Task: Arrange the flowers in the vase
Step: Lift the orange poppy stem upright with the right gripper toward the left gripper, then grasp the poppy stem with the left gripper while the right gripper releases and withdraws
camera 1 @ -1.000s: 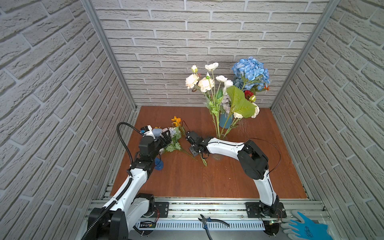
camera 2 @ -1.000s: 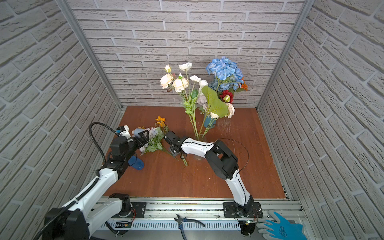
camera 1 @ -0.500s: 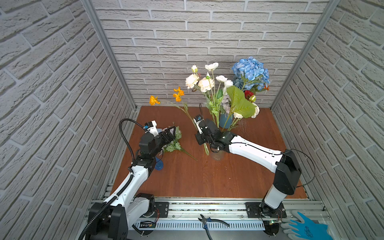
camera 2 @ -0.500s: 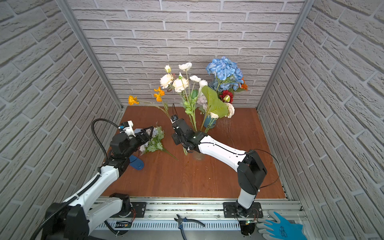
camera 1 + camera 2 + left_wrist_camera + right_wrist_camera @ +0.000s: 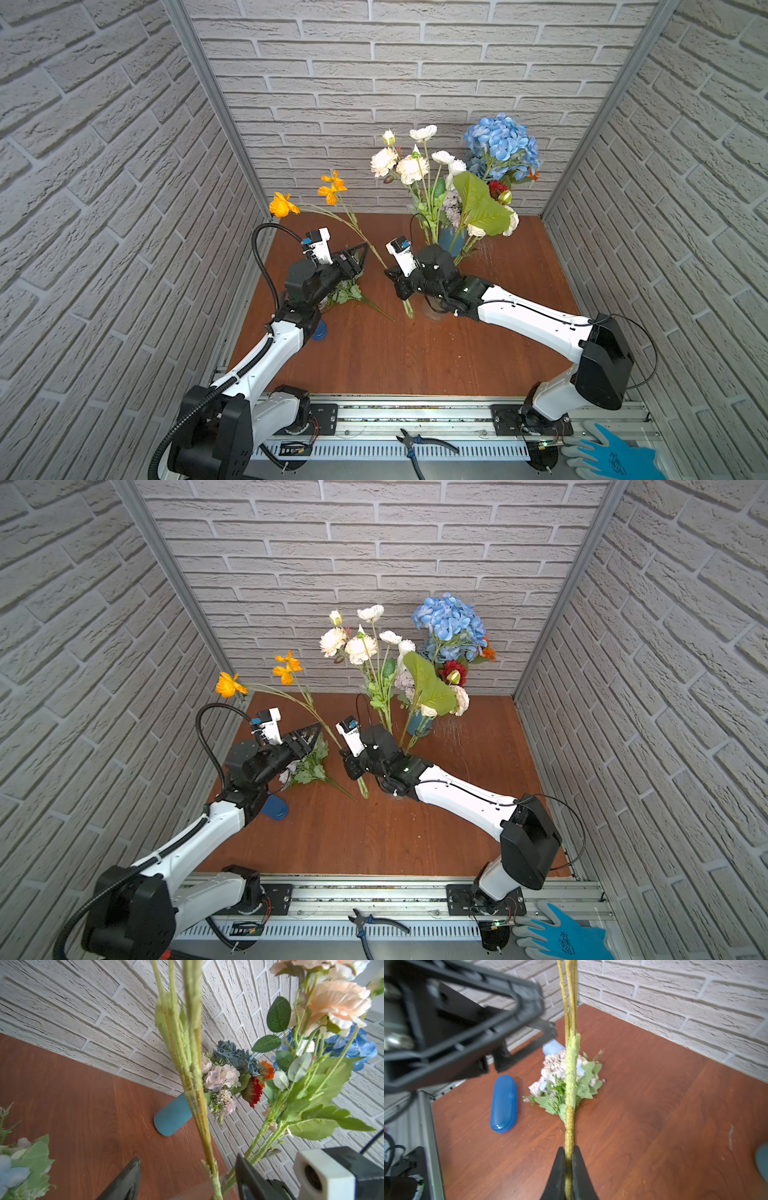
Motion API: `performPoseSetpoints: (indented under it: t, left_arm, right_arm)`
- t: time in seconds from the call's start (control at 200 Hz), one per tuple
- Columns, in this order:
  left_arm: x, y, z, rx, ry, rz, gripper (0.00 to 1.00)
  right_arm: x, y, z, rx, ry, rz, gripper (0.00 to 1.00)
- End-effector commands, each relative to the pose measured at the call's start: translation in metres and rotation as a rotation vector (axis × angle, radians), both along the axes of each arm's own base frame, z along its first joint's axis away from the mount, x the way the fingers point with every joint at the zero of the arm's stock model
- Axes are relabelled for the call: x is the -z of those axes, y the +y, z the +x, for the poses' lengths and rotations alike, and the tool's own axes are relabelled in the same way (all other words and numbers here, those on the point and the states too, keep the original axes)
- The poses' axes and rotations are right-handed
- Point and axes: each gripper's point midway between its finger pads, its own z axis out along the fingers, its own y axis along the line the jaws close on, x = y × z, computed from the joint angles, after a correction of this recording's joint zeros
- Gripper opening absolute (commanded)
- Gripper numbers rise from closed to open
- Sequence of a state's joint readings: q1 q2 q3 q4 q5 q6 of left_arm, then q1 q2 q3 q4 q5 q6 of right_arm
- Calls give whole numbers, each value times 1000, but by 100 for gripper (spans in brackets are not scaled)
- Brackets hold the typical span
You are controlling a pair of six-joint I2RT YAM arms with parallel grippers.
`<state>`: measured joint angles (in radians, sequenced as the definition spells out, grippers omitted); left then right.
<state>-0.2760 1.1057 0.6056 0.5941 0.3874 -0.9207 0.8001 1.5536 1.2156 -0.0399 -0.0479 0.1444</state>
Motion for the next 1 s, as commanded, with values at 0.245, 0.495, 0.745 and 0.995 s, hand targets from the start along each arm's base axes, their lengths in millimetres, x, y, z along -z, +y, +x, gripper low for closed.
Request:
performPoseSetpoints:
  t: [0.245,0.495,0.745,0.995]
  left_arm:
    - [-41,-16,-2,67,-121,-38,52]
    - [-43,-22,1,99,-124,-55,21]
    - [-46,-24,2,110,-130,-61,1]
    - [-56,-21,-3,105,-149,-49,0]
  right_arm:
    - [-19,14,-4,-56,-37,66,6]
    - [-18,14,-5,-52,-53,48,6]
    - [-13,15,-5,-55,-71,28,6]
    - [-16,9,-5,-39,-82,-13,38]
